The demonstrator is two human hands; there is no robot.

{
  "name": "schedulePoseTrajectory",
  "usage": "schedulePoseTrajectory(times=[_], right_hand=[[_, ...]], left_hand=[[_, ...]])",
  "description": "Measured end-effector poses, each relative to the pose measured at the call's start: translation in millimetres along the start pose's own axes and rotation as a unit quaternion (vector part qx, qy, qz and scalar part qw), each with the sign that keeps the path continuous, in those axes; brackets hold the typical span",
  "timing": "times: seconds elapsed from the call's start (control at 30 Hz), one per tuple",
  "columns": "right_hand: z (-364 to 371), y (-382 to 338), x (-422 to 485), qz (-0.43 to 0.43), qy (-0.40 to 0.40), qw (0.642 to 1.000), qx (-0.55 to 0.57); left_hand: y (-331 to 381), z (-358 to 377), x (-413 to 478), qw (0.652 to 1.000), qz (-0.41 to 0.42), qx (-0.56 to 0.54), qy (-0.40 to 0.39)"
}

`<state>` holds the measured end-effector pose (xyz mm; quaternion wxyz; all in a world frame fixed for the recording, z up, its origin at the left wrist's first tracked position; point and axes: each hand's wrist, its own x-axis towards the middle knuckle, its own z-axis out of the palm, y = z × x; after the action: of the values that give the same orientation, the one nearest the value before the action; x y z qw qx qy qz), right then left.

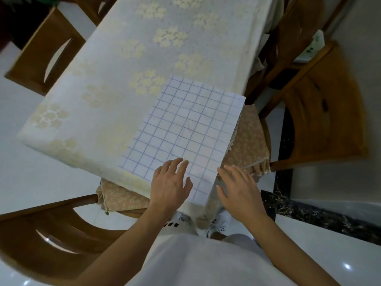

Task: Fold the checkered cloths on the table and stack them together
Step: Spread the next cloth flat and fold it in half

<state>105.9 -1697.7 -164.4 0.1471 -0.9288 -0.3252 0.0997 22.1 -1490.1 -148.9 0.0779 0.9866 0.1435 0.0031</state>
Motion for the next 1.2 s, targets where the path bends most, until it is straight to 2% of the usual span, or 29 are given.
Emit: schedulePoseTrajectory(times=[0.1,0.23,0.37,0.6,0.8,1.2], right_hand=[[1.9,-12.2,1.4,0.002,0.002,1.000,-0.005],[16.2,-31.3,3.6,-0.003,0.003,1.000,-0.019],[38.6,-52.4,10.5,-0.002,-0.010,0.999,-0.044],[88.4,-84.2,11.2,-0.058,-0.071,0.988,-0.121],[112.0,-103.3,13.9,-0.074,-0.094,0.982,-0.144],[116.9,-114.5,15.9,-0.050,-0.097,0.983,-0.150]], left_hand=[[-25.5,1.7,0.7,0.999,0.035,-0.001,-0.015],[-69.8,8.0,6.5,0.987,0.159,-0.004,-0.019],[-114.9,18.1,16.4,0.963,0.267,-0.013,-0.039],[-173.9,40.5,26.7,0.904,0.416,0.008,-0.097],[-196.9,57.8,28.4,0.883,0.461,0.000,-0.090],[-200.5,71.5,31.0,0.881,0.471,0.004,-0.051]])
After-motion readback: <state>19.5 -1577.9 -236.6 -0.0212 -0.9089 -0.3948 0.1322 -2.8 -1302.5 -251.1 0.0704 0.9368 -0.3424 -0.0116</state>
